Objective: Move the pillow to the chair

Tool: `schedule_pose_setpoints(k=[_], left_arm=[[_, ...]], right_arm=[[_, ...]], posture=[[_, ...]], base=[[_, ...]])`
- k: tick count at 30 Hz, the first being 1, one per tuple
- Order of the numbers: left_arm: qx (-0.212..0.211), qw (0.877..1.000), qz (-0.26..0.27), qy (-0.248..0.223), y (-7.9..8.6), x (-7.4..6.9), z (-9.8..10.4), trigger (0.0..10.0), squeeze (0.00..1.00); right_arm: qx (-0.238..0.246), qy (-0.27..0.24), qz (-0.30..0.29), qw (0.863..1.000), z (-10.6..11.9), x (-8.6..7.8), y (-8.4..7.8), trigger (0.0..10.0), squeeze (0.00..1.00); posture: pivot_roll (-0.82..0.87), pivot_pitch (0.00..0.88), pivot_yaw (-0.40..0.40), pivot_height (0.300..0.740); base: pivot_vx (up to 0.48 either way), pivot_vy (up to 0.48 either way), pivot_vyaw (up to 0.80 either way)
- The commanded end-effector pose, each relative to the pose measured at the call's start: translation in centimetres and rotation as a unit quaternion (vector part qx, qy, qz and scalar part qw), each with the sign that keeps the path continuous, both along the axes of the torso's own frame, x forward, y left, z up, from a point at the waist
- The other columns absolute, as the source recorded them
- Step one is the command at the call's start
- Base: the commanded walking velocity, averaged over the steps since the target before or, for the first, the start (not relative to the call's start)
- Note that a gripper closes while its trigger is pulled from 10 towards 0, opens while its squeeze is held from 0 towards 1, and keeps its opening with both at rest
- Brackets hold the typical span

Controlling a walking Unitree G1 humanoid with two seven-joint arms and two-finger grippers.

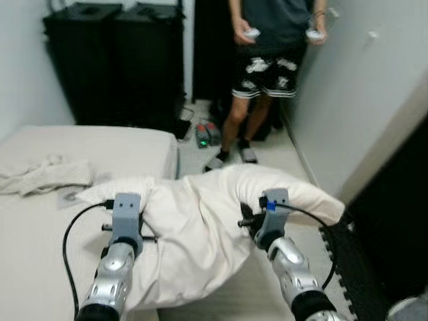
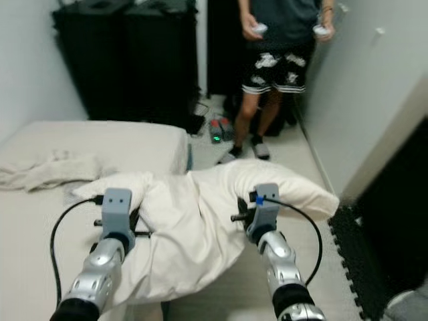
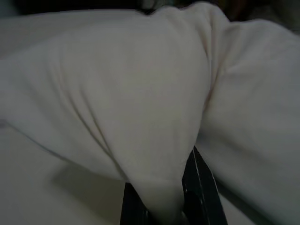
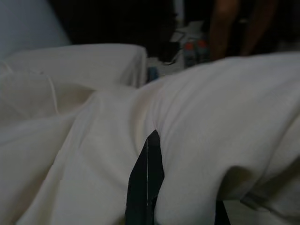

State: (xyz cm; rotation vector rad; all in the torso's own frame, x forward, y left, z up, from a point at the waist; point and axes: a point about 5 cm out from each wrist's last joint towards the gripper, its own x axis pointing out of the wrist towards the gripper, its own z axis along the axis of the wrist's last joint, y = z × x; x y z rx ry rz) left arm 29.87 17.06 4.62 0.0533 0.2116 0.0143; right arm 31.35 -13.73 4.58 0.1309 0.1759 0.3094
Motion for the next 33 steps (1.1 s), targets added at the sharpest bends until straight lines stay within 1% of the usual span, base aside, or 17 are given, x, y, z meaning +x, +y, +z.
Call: schedule_pose_setpoints(k=[1,21,33], left_arm=[[0.007,1.000,-0.012,-0.007,-0.44,0.04,0.21,10.0,0.00],[0.008,1.000,-0.014,-0.006,-0.44,0.00,0.13,10.0,0.00],[-0.001,1.000,-0.002,0.001,-0.06,-0.15,-0.12,10.0,0.00]], right_arm=[[-0.002,-0.025,0.020,0.999,0.97,0.44,0.68,10.0,0.00],[-0.003,-0.025,0.024,0.999,0.87,0.34,0.80,10.0,0.00],[-0.003,-0.024,0.026,0.999,0.92,0.38,0.86,10.0,0.00]], posture=[[-0.04,0.047,-0.007,0.740],[-0.04,0.036,-0.008,0.740],[-0.04,0.047,-0.013,0.740]], base=[[0.000,0.000,-0.80],[0.000,0.000,-0.80],[0.000,0.000,-0.80]])
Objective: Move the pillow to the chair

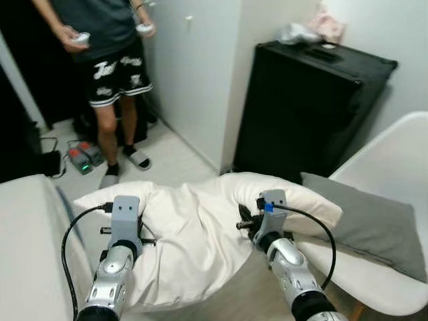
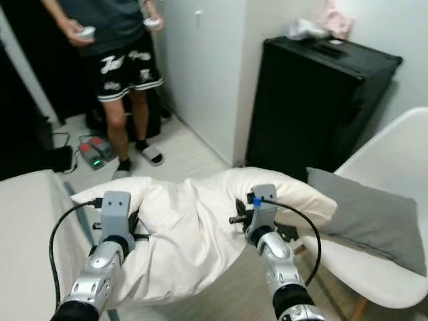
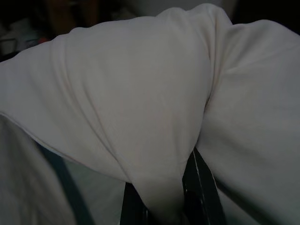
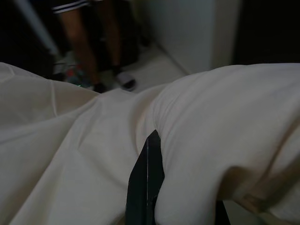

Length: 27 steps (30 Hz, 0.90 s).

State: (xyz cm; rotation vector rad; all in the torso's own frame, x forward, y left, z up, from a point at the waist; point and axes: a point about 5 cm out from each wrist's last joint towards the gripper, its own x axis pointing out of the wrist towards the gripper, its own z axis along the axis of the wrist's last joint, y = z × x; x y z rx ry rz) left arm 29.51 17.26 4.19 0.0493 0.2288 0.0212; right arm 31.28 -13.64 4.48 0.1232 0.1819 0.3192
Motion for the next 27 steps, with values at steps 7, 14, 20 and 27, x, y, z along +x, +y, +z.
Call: schedule_pose_setpoints(k=[7,14,20,27], left_arm=[[0.006,1.000,-0.003,-0.007,-0.08,0.21,0.29,10.0,0.00],[0.004,1.000,-0.003,-0.008,-0.05,0.36,0.41,10.0,0.00],[0.001,1.000,-0.005,-0.004,-0.11,0.40,0.36,10.0,0.00],[0.014,1.000,-0.001,-0.002,-0.01,0.39,0.20,10.0,0.00]], right_arm=[[0.001,-0.019,0.012,1.000,0.88,0.48,0.66,10.0,0.00],[0.002,-0.017,0.006,1.000,0.87,0.55,0.41,10.0,0.00],[0.002,-0.017,0.006,1.000,0.86,0.55,0.41,10.0,0.00],[-0.004,-0.010,0.004,1.000,0.66,0.58,0.37,10.0,0.00]], posture=[[-0.04,0.049,-0.011,0.740],[-0.04,0.049,-0.007,0.740],[-0.04,0.048,-0.009,0.740],[-0.04,0.045,-0.013,0.740]], base=[[0.000,0.000,-0.80],[0.000,0.000,-0.80],[0.000,0.000,-0.80],[0.000,0.000,-0.80]])
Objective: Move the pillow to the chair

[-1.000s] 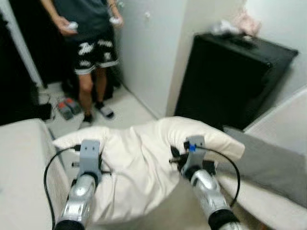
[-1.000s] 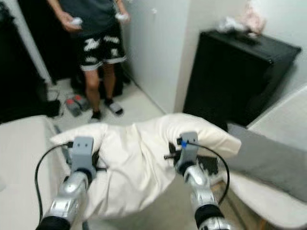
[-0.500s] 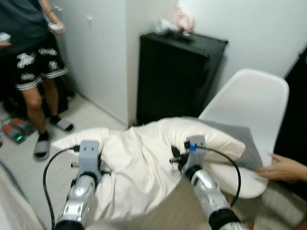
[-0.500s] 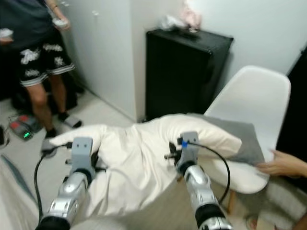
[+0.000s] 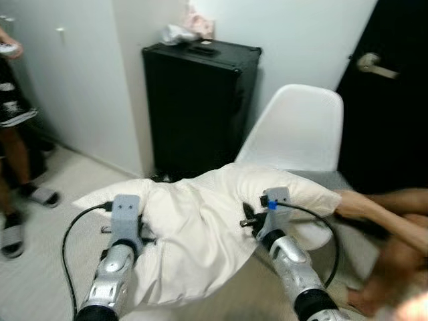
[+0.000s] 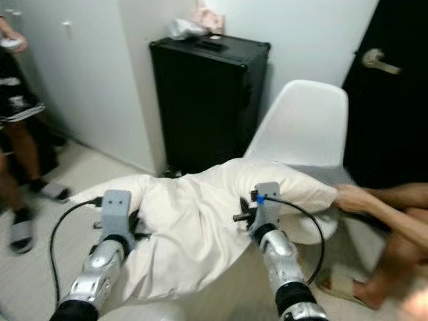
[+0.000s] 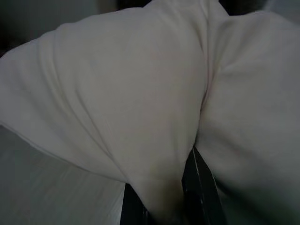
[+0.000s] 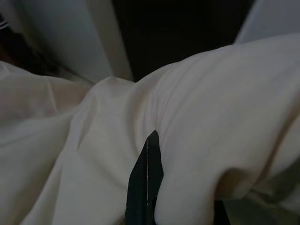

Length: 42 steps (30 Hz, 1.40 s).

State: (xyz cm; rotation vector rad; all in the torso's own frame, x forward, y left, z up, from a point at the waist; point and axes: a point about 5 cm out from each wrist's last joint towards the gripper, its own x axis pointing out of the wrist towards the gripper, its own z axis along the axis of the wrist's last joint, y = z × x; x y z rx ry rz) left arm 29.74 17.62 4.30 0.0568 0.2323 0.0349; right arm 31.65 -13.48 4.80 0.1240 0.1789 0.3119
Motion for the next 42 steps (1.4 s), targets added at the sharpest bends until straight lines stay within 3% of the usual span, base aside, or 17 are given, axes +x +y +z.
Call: schedule_pose_setpoints(k=[1,11,16,27,42], left_arm=[[0.016,1.000,-0.006,0.006,-0.4,0.1,-0.3,10.0,0.00],[0.042,0.998,-0.016,0.045,-0.8,0.5,-1.2,10.0,0.00],[0.028,0.997,-0.023,0.073,-0.9,0.5,-1.6,10.0,0.00],[0.050,0.996,-0.040,0.068,-1.0,0.5,-1.8,10.0,0.00],[0.044,0.997,-0.044,0.049,-1.2,0.8,-1.3,10.0,0.00]], right_arm=[[-0.009,-0.003,0.003,1.000,0.1,0.2,0.1,10.0,0.00],[-0.027,0.056,-0.072,0.995,-1.9,-0.5,-1.8,10.0,0.00],[-0.024,0.073,-0.105,0.992,-2.4,-0.8,-2.7,10.0,0.00],[-0.021,0.086,-0.122,0.989,-2.9,-1.1,-3.2,10.0,0.00],[-0.022,0.090,-0.140,0.986,-2.9,-0.9,-3.6,10.0,0.00]], posture=[[-0.04,0.042,-0.014,0.740],[-0.04,0.041,0.007,0.740],[-0.04,0.043,0.015,0.740],[-0.04,0.019,0.024,0.740],[-0.04,0.015,0.020,0.740]], base=[[0.000,0.000,-0.80],[0.000,0.000,-0.80],[0.000,0.000,-0.80],[0.000,0.000,-0.80],[0.000,0.000,-0.80]])
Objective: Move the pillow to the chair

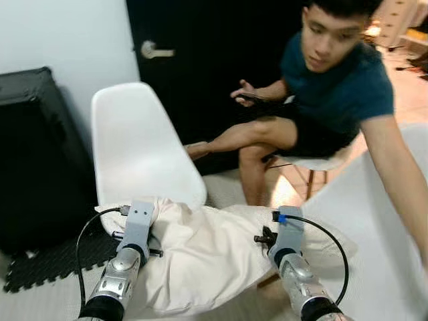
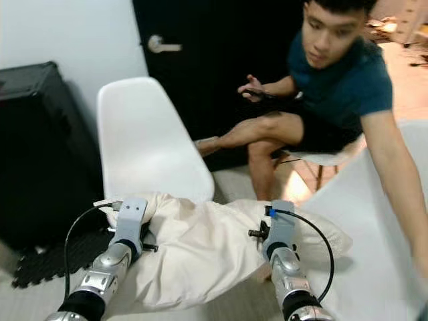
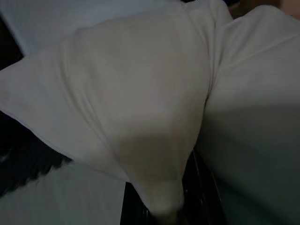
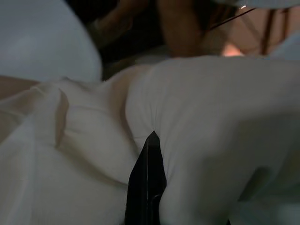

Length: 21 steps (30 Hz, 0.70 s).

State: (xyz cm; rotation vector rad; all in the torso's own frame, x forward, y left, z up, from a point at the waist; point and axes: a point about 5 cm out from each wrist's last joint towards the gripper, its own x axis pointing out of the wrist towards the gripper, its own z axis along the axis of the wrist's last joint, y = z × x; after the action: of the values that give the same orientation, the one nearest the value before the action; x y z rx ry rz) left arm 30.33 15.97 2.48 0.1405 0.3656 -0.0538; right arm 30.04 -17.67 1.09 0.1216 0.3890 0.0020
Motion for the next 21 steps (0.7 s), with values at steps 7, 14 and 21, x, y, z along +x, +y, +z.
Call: schedule_pose_setpoints(k=[7,14,21], left_arm=[[0.017,0.999,0.010,-0.031,1.0,0.6,1.0,10.0,0.00],[0.014,0.999,0.011,-0.040,0.8,1.1,1.5,10.0,0.00],[0.015,0.999,0.007,-0.045,0.8,1.2,1.7,10.0,0.00]], right_arm=[[0.015,-0.039,-0.002,0.999,1.5,1.2,0.8,10.0,0.00],[0.017,-0.046,-0.009,0.999,1.9,1.5,0.5,10.0,0.00],[0.020,-0.054,-0.015,0.998,2.2,1.6,0.5,10.0,0.00]], posture=[[-0.04,0.021,0.023,0.740],[-0.05,0.026,0.029,0.740],[-0.05,0.026,0.035,0.740]], base=[[0.000,0.000,-0.80],[0.000,0.000,-0.80],[0.000,0.000,-0.80]])
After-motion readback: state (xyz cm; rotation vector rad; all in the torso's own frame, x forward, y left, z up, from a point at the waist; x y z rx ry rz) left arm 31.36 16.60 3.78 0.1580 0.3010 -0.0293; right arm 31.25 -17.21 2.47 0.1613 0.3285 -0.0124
